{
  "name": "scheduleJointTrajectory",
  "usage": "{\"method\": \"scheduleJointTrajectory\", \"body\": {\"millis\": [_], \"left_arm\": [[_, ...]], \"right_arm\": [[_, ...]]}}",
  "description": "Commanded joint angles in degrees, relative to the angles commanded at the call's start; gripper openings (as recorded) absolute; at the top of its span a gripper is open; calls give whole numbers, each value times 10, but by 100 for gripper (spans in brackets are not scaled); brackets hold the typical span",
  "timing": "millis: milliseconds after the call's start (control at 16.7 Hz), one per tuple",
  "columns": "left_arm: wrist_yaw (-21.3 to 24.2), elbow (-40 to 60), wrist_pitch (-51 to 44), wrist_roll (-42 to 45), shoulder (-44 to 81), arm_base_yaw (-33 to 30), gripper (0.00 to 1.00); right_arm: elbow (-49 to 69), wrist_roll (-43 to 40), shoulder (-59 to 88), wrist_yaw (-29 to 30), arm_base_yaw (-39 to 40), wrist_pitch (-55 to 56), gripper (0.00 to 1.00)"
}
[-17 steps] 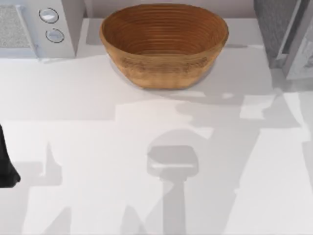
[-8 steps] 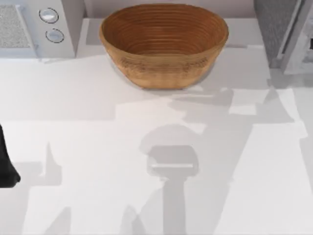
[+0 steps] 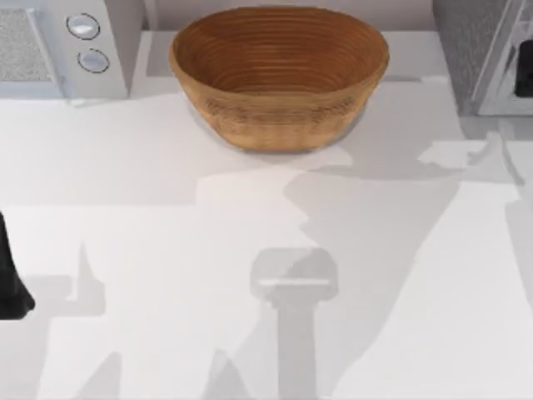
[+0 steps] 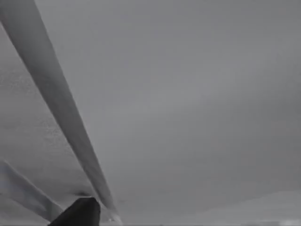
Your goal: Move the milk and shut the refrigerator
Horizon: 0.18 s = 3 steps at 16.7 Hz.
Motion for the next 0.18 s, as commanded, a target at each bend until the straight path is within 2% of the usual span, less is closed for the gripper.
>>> {"method": "scheduleJointTrajectory", "body": {"millis": [180], "left_arm": [[0,0,0,0,0,0,100]], "right_arm": [[30,0,23,0,0,-6,100]]}}
